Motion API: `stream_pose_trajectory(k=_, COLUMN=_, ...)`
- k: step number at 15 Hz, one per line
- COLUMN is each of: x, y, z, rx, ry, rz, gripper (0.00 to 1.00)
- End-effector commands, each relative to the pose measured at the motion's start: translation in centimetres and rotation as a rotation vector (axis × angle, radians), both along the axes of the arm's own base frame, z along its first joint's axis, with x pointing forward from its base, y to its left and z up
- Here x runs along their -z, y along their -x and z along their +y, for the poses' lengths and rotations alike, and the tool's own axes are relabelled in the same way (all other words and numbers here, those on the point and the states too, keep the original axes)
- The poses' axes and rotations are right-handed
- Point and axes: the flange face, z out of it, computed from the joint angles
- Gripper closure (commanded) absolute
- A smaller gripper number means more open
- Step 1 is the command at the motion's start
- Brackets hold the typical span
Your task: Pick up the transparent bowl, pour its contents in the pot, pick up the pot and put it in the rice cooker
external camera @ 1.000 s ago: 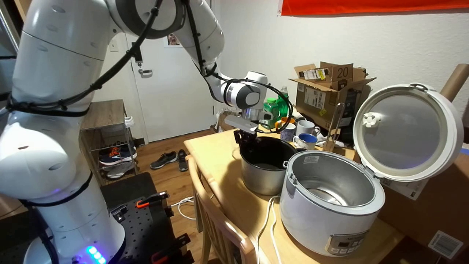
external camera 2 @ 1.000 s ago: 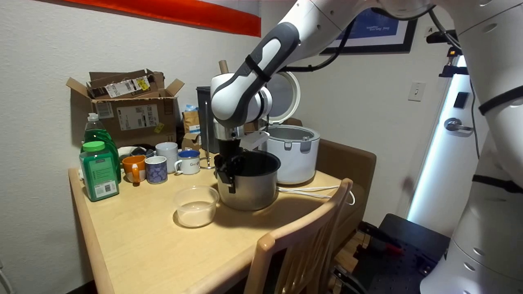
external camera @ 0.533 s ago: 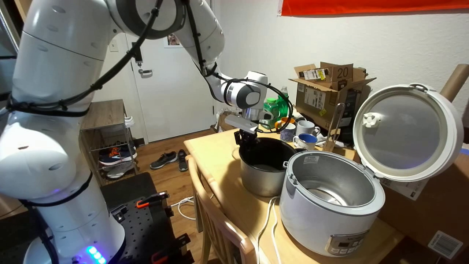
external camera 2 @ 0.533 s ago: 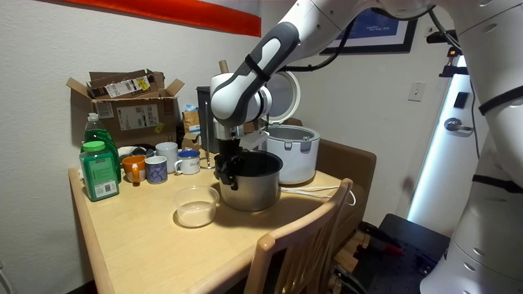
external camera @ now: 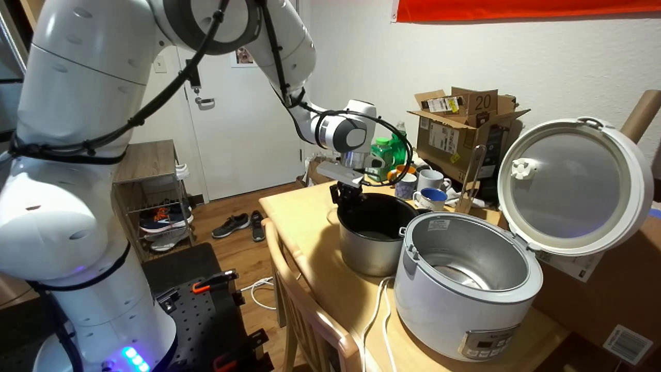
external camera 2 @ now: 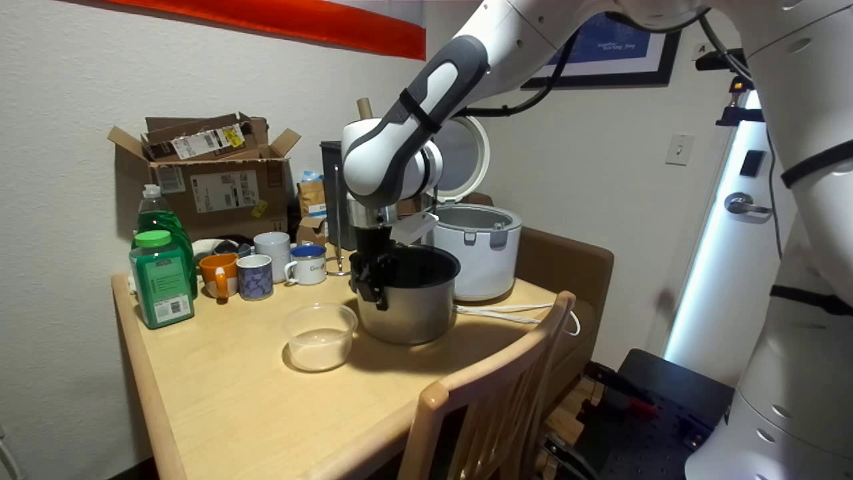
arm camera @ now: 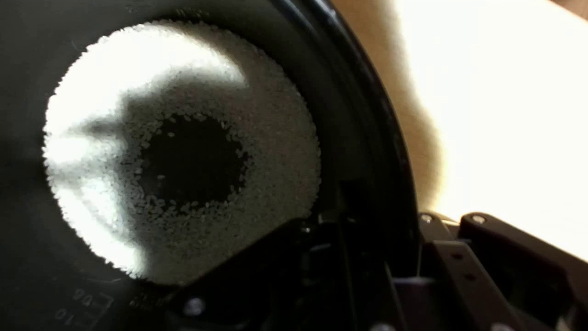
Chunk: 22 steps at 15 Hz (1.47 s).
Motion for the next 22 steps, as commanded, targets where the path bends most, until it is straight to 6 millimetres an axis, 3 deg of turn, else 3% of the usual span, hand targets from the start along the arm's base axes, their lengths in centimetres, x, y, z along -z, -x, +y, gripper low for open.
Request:
stream_pose_trajectory(k=1, x=-2.8, y=-0.2, z=0.4, rx=-0.012, ry=0.038, rz=-0.016, gripper=0.98)
stream_pose_trajectory(k=11, x=-5.4, y=-0.8, z=1.2, rx=-0.058, ry=0.057, rz=-0.052, gripper=0.98)
stream_pose_trajectory(k=22, x=-1.7, y=-2.8, z=0.7, rx=-0.082, ry=-0.003, rz=-0.022, gripper=0.98)
